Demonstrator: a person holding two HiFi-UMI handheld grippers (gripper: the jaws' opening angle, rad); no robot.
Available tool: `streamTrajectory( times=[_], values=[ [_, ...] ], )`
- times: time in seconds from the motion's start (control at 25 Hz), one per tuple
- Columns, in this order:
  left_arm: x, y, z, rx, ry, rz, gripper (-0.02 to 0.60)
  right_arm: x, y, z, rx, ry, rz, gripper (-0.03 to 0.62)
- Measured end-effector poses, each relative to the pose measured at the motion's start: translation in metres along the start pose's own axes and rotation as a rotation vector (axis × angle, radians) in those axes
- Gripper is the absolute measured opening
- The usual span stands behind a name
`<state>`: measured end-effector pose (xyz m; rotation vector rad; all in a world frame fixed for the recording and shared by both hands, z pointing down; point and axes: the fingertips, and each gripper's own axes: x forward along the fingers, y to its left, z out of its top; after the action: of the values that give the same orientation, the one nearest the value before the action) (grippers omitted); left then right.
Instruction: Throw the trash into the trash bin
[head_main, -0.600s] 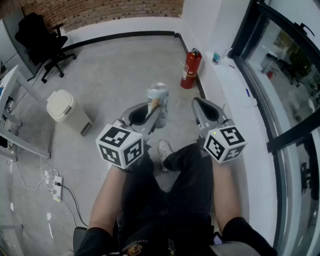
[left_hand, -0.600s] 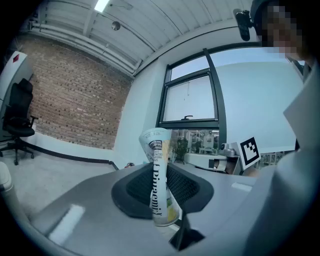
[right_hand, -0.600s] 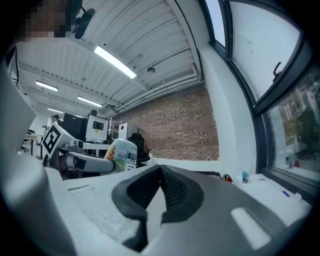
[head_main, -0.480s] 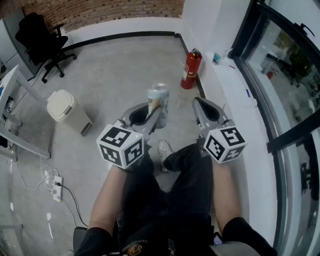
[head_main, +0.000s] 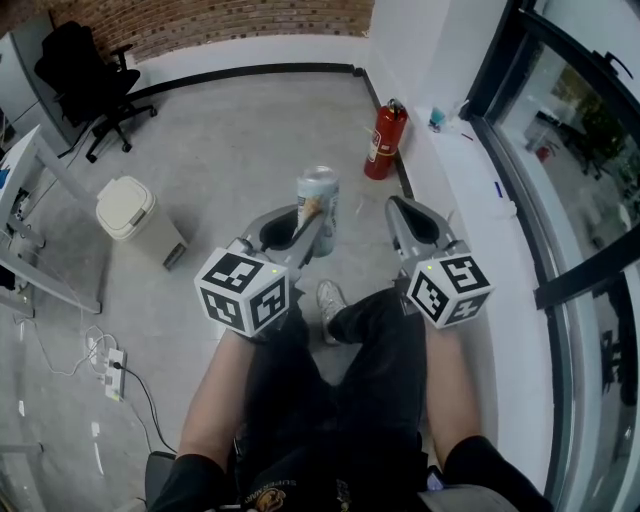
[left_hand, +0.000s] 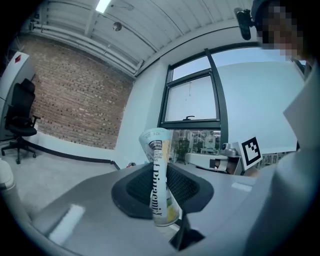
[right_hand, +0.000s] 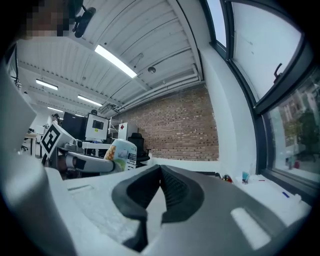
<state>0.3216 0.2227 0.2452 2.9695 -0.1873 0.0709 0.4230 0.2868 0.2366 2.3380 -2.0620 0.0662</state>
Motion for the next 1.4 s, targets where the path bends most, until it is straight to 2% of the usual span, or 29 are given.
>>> streamTrajectory(
  times=[0.36, 0.52, 1.24, 1.4],
  values=[
    [-0.017, 0.014, 0.0, 0.006, 0.007, 0.049, 0.08, 0.011, 0.015, -0.005, 0.007, 0.003, 0.044, 0.003],
    [-0.036, 0.031, 0.001, 0.01, 0.012, 0.096, 0.081, 0.028, 0.034, -0.006, 0.018, -0.005, 0.089, 0.003],
    [-0.186, 0.143, 0.006, -0.013, -0.015, 0.392, 0.08, 0.129, 0.195, -0.004, 0.013, -0.007, 0.374, 0.003],
    [-0.221, 0.162, 0.013, -0.022, -0.043, 0.462, 0.08, 0.143, 0.235, -0.001, 0.001, -0.01, 0.451, 0.003]
  ],
)
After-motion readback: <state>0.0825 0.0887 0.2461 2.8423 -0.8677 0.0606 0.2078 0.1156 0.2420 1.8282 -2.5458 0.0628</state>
